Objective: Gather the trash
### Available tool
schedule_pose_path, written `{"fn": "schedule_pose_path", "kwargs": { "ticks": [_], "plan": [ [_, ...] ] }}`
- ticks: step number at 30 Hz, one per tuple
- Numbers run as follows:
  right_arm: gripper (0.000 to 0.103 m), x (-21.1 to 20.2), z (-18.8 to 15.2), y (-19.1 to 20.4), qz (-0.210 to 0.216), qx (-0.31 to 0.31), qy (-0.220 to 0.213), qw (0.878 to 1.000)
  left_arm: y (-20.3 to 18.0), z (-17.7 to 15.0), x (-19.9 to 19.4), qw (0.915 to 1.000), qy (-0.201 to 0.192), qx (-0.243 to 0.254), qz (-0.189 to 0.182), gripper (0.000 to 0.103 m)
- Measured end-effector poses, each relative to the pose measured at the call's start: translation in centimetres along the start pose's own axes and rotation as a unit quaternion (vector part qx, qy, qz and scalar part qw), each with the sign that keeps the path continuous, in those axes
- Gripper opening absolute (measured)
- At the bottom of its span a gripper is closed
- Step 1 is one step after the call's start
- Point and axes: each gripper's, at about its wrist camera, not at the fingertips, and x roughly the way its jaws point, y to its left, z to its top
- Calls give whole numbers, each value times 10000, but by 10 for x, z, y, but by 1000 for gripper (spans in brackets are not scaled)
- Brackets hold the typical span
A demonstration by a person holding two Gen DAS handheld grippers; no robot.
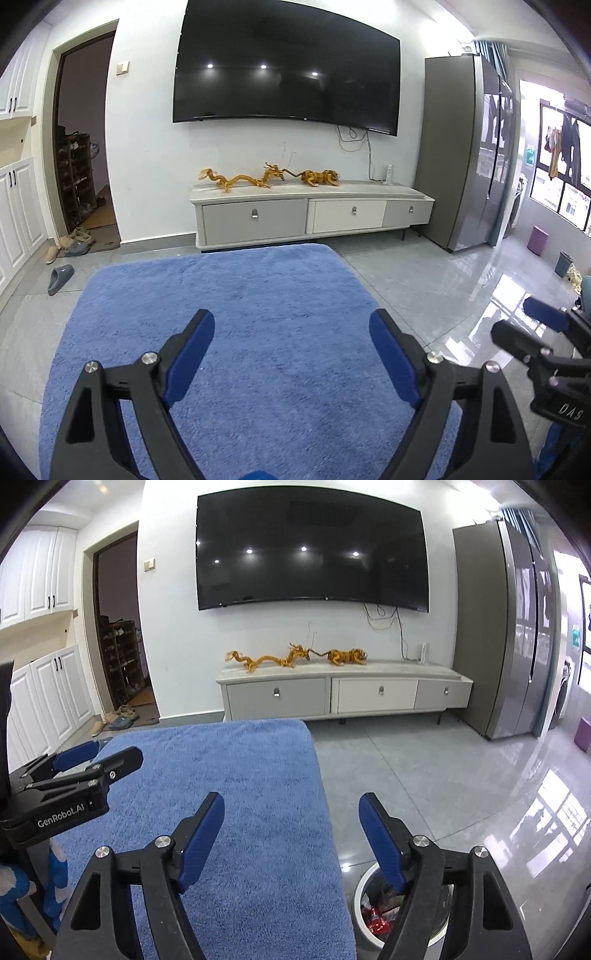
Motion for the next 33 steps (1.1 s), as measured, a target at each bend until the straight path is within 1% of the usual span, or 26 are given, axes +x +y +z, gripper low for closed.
{"fn": "schedule_pose_path", "kwargs": {
  "ticks": [5, 10, 14, 17, 21, 23, 25, 29, 33],
  "plan": [
    [79, -7, -7, 6, -129, -81, -102, 9998, 3, -8, -5, 10000, 31, 1, 49, 95],
    [81, -9, -12, 7, -234, -126, -118, 9996, -4, -12, -5, 9999, 86, 41, 55, 96],
    [82, -11, -14, 3, -317, -66, -155, 9994, -10, -13, -6, 9999, 78, 99, -21, 97],
    [82, -11, -15, -2, -372, -3, -165, 9992, -11, -14, -5, 9999, 46, 162, 22, 97],
    [83, -13, -16, -10, -412, 99, -192, 9989, -14, -13, -1, 9997, 96, 210, 74, 97],
    [83, -14, -17, -14, -434, 133, -208, 9988, -15, -13, 1, 9996, 123, 233, 113, 101],
    [83, -15, -17, -18, -452, 181, -220, 9986, -18, -15, 2, 9994, 129, 303, 135, 102],
    [83, -16, -19, -23, -501, 259, -220, 9982, -20, -18, 4, 9991, 134, 368, 154, 102],
    [83, -17, -18, -27, -529, 282, -212, 9980, -19, -19, 7, 9991, 192, 328, 172, 102]
  ]
}}
